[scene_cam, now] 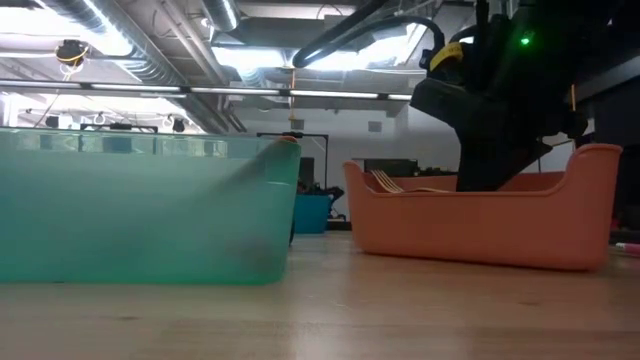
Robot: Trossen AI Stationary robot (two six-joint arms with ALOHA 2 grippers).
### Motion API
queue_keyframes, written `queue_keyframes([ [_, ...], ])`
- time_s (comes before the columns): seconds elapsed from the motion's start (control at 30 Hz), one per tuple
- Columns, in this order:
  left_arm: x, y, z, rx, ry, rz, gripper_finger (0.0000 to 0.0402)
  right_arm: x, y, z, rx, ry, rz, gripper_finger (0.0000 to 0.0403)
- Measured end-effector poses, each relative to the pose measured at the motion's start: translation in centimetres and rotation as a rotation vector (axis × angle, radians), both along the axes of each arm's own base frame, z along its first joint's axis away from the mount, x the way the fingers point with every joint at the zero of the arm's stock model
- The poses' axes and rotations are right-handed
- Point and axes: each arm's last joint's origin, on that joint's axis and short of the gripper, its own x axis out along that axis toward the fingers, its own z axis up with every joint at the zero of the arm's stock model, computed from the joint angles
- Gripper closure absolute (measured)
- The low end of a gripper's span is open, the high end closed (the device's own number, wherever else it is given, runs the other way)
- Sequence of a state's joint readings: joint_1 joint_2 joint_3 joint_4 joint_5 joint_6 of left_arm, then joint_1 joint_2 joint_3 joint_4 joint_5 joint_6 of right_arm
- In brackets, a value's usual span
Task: Sort silverware by color (type)
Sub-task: Put the gold fork into the orange bin
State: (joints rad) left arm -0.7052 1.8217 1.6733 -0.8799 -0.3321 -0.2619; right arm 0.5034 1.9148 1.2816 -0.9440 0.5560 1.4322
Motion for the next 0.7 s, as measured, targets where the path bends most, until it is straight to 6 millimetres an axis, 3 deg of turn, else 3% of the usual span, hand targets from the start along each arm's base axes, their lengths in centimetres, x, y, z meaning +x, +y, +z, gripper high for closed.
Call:
queue_keyframes([
  [0.33, 0.00, -0.01, 0.00, 0.000, 0.000, 0.000, 0.0333, -0.02, 0.02, 0.00, 0.008, 0.005, 0.001, 0.0290],
  [0.7, -0.13, -0.14, -0.01, -0.014, 0.004, 0.016, 0.0333, -0.12, 0.06, 0.12, 0.039, 0.021, 0.002, 0.0279],
])
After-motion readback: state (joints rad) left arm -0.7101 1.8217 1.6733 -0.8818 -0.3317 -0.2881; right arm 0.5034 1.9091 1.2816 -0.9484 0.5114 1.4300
